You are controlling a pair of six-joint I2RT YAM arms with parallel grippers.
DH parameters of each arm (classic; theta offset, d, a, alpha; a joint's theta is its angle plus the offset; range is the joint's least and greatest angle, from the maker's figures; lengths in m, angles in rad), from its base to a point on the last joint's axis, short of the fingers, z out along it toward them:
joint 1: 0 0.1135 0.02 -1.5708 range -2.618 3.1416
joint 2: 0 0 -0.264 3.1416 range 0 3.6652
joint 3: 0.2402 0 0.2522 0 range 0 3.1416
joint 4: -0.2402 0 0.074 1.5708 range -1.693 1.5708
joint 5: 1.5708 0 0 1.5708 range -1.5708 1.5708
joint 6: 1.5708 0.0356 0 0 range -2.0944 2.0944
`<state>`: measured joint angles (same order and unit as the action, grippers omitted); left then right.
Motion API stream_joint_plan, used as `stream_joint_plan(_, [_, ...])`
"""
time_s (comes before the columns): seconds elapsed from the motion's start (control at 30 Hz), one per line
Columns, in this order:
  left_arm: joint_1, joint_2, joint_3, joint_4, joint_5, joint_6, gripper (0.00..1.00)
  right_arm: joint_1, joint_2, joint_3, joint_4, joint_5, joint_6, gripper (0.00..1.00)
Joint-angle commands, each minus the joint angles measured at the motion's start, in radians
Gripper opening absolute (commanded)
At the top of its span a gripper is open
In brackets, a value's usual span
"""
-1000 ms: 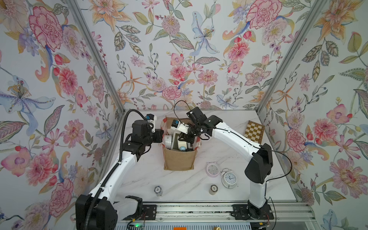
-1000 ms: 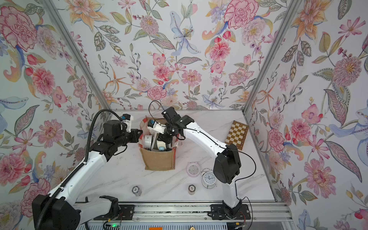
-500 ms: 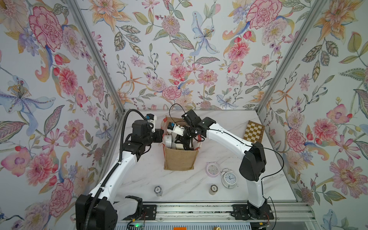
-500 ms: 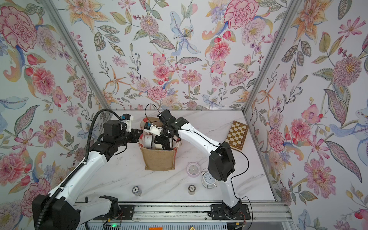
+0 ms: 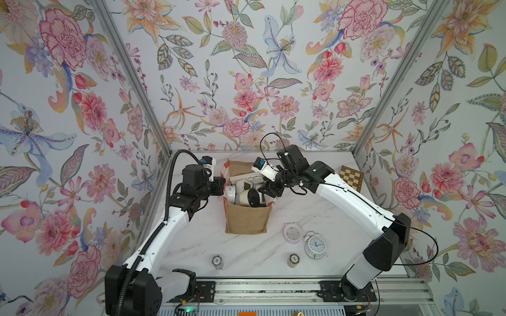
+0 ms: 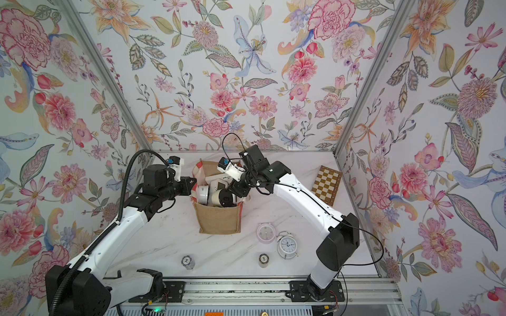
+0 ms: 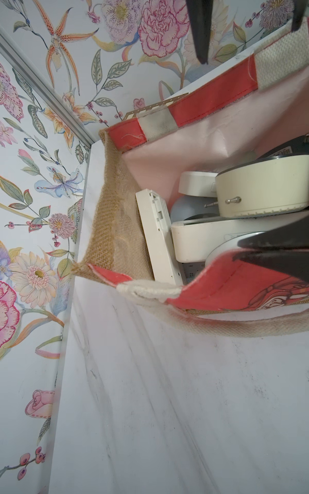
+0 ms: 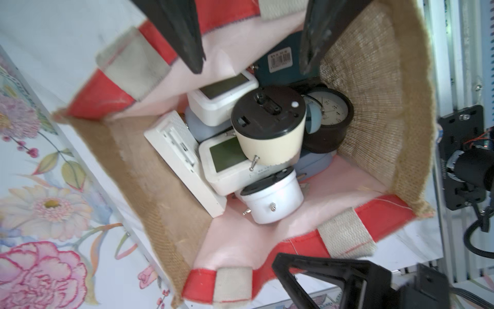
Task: Put the alarm clock into the canvas bag
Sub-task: Adjust the alarm at the canvas bag, then pick up the alarm from the center of the board.
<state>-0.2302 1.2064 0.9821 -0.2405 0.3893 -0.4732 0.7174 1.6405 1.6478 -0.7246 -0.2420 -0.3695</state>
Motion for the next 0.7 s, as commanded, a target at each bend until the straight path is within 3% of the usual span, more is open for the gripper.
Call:
stream_joint_plan(0.0, [-0.008, 0.010, 0.026, 0.087, 0.013, 0.030, 0.00, -0.012, -0.071, -0.091, 0.040, 0.116, 0.075, 0.68])
stream_joint_plan(0.33, [-0.006, 0.036, 0.052, 0.076, 0.009, 0.056, 0.00, -0.029, -0.289, -0.361, 0.029, 0.400, 0.383, 0.72])
stream_joint_plan(0.4, [-0.006, 0.038, 0.050, 0.077, 0.009, 0.058, 0.00, -0.041, -0.326, -0.402, -0.006, 0.409, 0.457, 0.73])
stream_joint_plan(0.53, [-0.007, 0.038, 0.044, 0.079, 0.011, 0.062, 0.00, -0.064, -0.392, -0.481, -0.069, 0.377, 0.593, 0.85])
stream_joint_plan(0.67, [-0.006, 0.035, 0.037, 0.079, 0.013, 0.065, 0.00, -0.120, -0.434, -0.540, -0.155, 0.263, 0.640, 0.99])
